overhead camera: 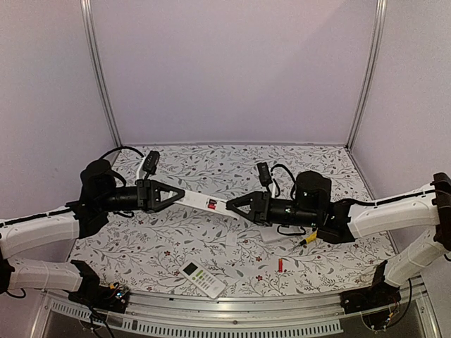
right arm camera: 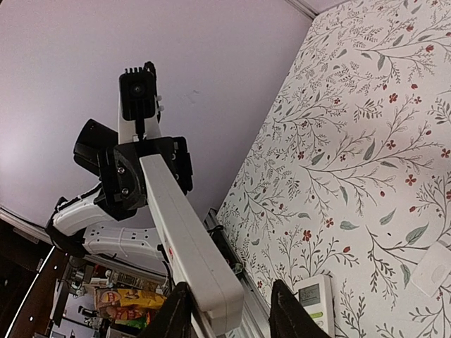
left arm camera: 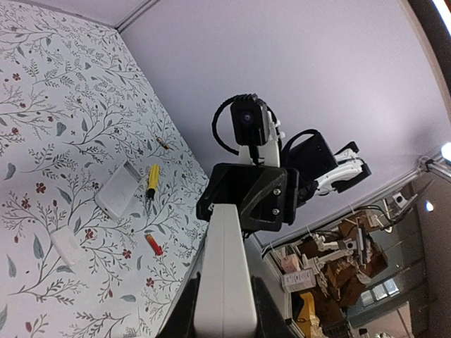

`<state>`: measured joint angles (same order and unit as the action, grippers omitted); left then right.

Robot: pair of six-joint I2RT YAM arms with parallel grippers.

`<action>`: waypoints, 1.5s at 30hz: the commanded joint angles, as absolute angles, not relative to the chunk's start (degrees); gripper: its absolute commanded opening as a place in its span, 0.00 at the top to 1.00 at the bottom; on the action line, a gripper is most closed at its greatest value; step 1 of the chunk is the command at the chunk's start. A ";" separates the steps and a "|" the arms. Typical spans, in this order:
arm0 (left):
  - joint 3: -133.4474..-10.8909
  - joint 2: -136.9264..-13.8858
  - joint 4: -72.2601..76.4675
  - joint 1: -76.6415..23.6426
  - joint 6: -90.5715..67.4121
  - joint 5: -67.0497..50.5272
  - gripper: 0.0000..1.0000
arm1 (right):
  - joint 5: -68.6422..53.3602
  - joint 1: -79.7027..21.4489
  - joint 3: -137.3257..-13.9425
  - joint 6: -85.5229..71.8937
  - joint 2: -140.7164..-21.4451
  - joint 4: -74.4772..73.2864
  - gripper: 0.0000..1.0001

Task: Unload the batteries from the remote control
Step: Remove the battery cover from the remote control.

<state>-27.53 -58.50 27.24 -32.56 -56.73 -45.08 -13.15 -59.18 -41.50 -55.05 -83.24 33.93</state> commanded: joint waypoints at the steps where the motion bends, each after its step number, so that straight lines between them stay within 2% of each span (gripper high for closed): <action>1: -27.64 -58.31 28.13 -32.22 -55.64 -45.36 1.00 | -11.96 -58.97 -41.40 -54.49 -83.08 31.34 0.63; 8: -27.68 -58.16 25.91 -31.79 -54.37 -44.32 1.00 | -11.27 -58.97 -40.49 -54.80 -82.05 30.81 0.70; 26: -27.15 -57.89 18.08 -29.62 -51.88 -38.95 1.00 | -9.28 -58.97 -38.60 -57.11 -81.22 30.35 0.97; 38: -24.10 -57.95 14.89 -26.80 -48.78 -38.95 1.00 | -4.09 -57.06 -35.21 -55.21 -76.37 24.34 1.00; 45: -21.81 -59.41 16.53 -26.21 -48.19 -41.43 1.00 | -0.72 -56.53 -35.80 -52.73 -79.65 21.06 1.00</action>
<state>-22.63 -58.63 15.22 -26.92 -49.78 -39.38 -4.05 -57.10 -36.29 -55.00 -77.45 24.32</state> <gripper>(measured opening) 0.162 0.013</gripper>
